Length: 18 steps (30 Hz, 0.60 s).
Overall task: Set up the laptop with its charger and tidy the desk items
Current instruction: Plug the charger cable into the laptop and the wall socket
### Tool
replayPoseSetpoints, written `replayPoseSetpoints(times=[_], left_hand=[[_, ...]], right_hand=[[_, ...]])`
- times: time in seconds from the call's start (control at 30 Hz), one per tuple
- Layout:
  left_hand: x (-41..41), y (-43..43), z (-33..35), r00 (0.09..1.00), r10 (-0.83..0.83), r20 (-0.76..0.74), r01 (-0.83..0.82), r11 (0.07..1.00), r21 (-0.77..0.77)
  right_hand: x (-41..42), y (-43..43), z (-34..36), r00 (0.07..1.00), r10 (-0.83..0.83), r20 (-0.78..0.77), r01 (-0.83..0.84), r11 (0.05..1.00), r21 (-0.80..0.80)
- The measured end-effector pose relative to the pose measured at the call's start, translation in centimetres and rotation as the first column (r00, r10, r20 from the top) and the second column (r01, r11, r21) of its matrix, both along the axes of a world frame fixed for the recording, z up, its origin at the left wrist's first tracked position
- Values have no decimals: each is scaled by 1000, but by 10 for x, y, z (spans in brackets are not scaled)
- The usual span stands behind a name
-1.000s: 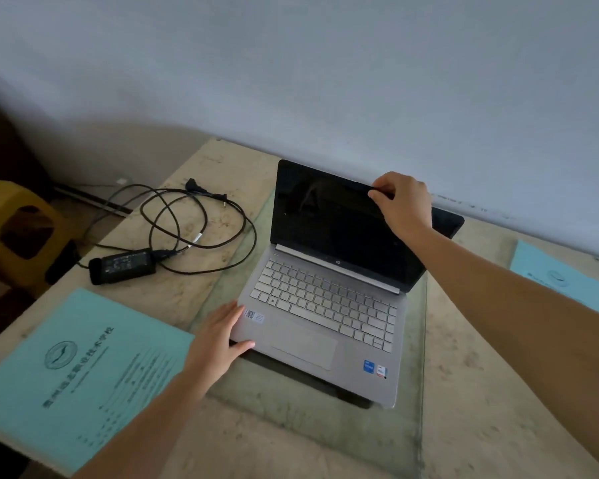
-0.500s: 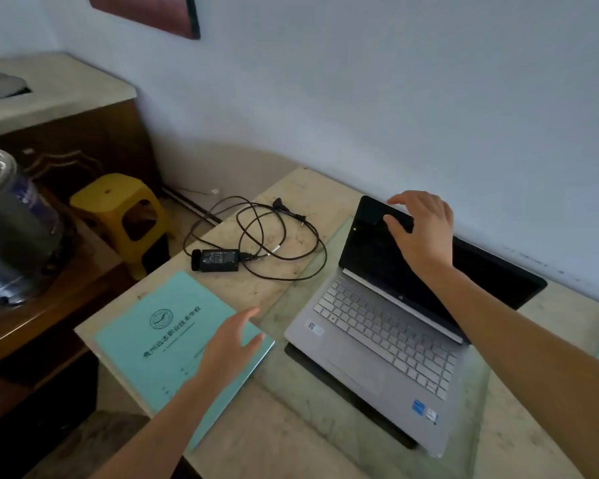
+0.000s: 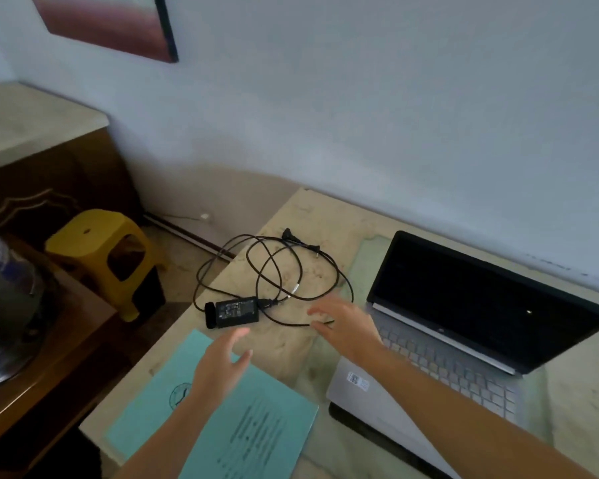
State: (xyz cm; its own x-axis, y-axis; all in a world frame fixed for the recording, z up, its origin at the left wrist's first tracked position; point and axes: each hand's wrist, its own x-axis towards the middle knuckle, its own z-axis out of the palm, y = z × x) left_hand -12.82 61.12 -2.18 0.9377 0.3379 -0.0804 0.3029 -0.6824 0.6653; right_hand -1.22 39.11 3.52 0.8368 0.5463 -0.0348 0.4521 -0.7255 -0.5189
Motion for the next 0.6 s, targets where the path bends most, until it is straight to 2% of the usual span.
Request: replayPoseSetpoints(times=[0.2,0.37,0.47,0.6], left_hand=[[35,57,-9,993,111,37,-112,994,18],[70,70,-12,993,74,88,-79,995,59],[93,65,-16,993,25,111,-27,1000,15],[121,56,-24,994,0,108,-2,1000,19]], right_hand=[[24,39,-33,991,-41,-127,30,995,-92],[41,59,-65,973,-22,-228,-49,953,-299],[43,60,-82,982,-5,-187,-74,908,-413],[45,58,-92,990,14,-143,-72,910,-409]])
